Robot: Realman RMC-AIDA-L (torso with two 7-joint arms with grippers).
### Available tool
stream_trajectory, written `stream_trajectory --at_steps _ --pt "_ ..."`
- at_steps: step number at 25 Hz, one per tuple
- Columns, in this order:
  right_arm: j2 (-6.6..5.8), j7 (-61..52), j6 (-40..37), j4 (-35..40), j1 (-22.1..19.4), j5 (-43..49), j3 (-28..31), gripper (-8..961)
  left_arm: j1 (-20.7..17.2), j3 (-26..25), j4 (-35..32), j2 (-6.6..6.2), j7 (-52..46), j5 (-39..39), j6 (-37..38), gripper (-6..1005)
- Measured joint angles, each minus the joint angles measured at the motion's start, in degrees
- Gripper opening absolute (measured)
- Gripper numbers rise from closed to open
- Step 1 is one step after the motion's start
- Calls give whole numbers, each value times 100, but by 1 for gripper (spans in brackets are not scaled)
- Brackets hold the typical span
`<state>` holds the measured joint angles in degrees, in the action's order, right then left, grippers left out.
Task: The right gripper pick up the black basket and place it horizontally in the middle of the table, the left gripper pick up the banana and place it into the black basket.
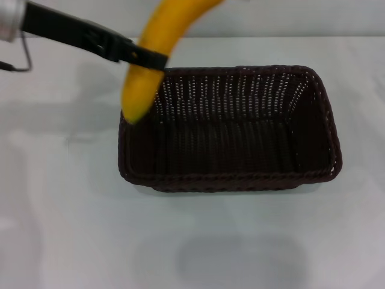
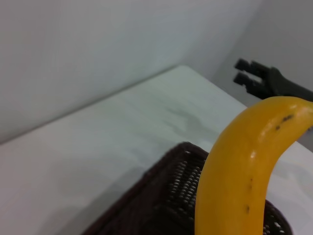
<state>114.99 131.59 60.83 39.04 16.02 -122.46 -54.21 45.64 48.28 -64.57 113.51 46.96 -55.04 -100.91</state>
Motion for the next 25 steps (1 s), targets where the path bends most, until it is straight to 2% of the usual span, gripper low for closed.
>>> stream_trajectory --at_steps 7,11,15,20,25 --pt "-3 -1 124 -47 -68 28 -7 545 149 13 788 184 902 -291 132 507" --pt "-4 29 157 -66 -145 57 -7 545 39 7 821 404 1526 -381 510 557" --pt "-11 24 211 -76 -229 64 -6 545 -163 24 819 497 1976 -413 736 607" --pt "-21 232 268 -131 -337 68 7 545 -857 -3 787 545 2985 -1519 1221 797" --pt "-18 503 464 -311 -422 30 269 545 -1952 19 870 574 4619 -3147 1902 838"
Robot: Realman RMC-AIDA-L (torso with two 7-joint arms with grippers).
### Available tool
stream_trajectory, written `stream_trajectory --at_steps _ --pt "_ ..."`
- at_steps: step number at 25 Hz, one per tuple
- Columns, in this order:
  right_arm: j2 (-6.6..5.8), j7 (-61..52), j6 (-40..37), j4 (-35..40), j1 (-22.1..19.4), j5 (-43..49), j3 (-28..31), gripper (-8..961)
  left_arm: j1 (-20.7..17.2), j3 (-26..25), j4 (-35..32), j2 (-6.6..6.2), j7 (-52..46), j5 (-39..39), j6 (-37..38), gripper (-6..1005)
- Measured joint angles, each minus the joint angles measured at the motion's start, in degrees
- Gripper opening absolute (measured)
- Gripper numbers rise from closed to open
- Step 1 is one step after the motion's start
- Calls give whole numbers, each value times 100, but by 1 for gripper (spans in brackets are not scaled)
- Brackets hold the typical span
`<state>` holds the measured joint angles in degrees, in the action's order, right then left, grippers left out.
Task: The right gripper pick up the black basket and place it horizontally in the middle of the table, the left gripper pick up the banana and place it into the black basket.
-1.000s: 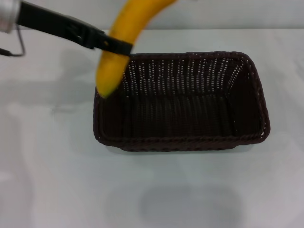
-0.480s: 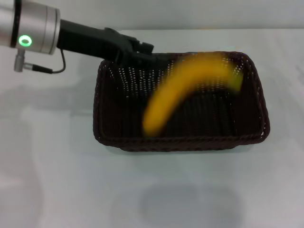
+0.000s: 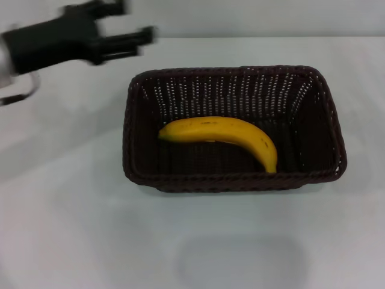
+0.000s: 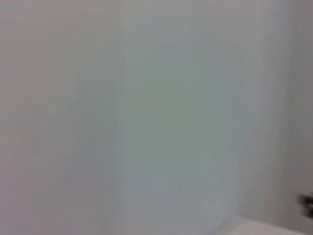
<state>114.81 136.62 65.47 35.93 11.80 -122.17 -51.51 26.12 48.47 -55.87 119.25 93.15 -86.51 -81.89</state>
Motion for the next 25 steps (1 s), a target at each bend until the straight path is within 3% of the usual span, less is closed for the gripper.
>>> stream_trajectory --at_steps 6,12,19,25 --pt "6 662 600 -743 79 -24 791 545 -967 15 914 26 2194 -1882 314 887" --pt "13 1198 901 -1422 170 -97 1613 546 -1602 28 2298 35 4241 -3829 85 881" --pt "0 1293 1416 -1689 57 -39 1906 546 -1781 -7 3959 10 5559 -5151 -762 881" --pt "-8 1262 1432 -1701 -59 38 1806 546 -1900 -13 4269 7 5743 -5418 -1077 881"
